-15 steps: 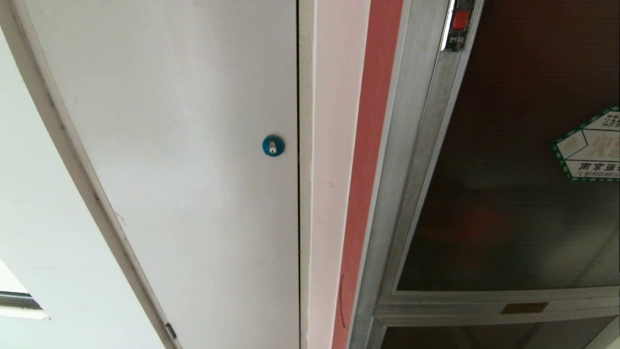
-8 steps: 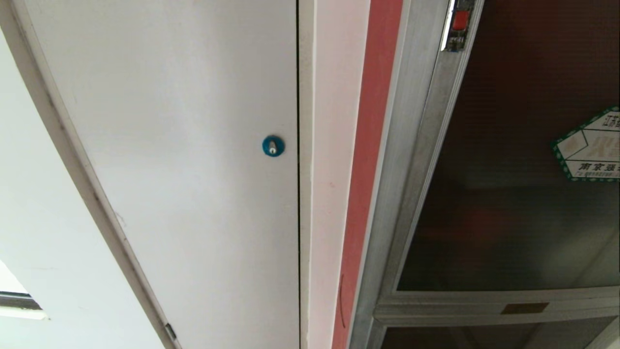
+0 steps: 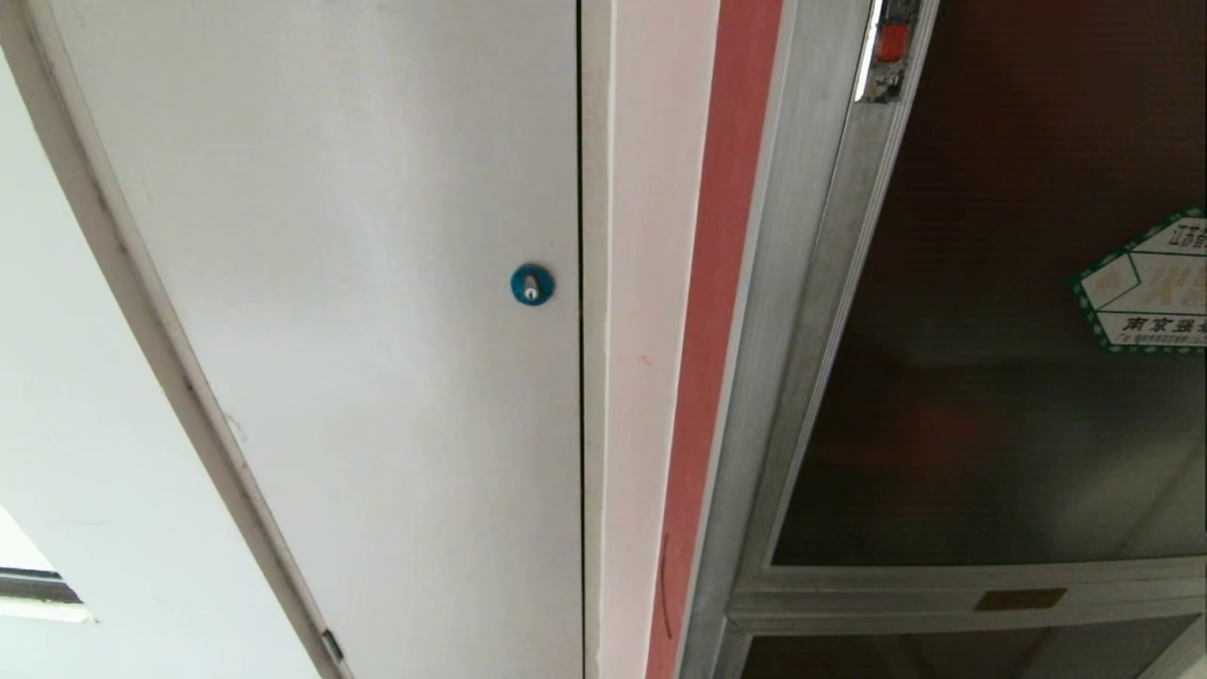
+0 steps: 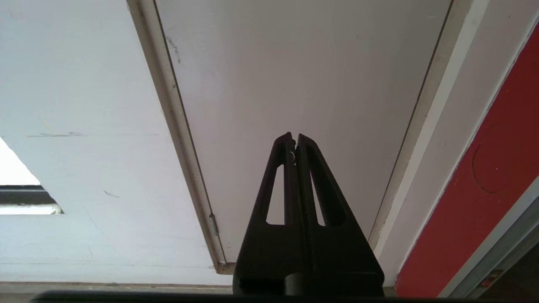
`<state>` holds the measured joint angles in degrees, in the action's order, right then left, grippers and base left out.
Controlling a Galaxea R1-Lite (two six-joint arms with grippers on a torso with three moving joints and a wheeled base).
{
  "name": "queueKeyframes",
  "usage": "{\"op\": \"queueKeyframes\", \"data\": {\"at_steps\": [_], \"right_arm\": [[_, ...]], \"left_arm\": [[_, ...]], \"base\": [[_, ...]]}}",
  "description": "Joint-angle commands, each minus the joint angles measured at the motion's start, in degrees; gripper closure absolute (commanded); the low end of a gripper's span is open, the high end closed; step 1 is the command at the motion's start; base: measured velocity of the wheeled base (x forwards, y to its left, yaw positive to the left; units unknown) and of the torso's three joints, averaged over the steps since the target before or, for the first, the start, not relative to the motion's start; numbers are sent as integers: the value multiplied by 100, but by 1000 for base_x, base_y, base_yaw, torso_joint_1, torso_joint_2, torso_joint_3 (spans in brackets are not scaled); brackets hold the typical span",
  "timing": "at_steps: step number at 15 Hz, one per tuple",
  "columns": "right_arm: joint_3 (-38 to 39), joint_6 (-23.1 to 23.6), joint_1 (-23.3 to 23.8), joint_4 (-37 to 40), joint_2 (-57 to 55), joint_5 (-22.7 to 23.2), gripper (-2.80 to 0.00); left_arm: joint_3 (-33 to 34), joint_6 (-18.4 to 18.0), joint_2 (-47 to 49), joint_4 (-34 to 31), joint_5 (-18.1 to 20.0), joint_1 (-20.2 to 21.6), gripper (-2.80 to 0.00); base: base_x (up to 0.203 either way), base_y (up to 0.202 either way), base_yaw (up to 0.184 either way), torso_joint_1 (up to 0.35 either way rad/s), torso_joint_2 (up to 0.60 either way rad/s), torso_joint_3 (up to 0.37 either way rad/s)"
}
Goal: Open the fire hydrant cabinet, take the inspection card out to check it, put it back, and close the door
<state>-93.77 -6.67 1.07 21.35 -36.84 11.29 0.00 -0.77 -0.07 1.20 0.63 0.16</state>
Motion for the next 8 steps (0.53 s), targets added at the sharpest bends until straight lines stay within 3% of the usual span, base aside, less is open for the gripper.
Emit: {"op": "queueKeyframes", "data": {"at_steps": [1,5,8], "right_arm": [[245,-6,38,486,826,234,0],[1541,22,42,624,1682,432,0],[3061,300,18,496,2499,427,0]], "left_arm": [[44,-2,-1,3,-1,2,0],[44,-2,-1,3,-1,1,0],[44,-2,-1,3,-1,2,0]], "base": [[0,0,0,0,0,0],[0,0,0,0,0,0],[0,0,0,0,0,0]]}}
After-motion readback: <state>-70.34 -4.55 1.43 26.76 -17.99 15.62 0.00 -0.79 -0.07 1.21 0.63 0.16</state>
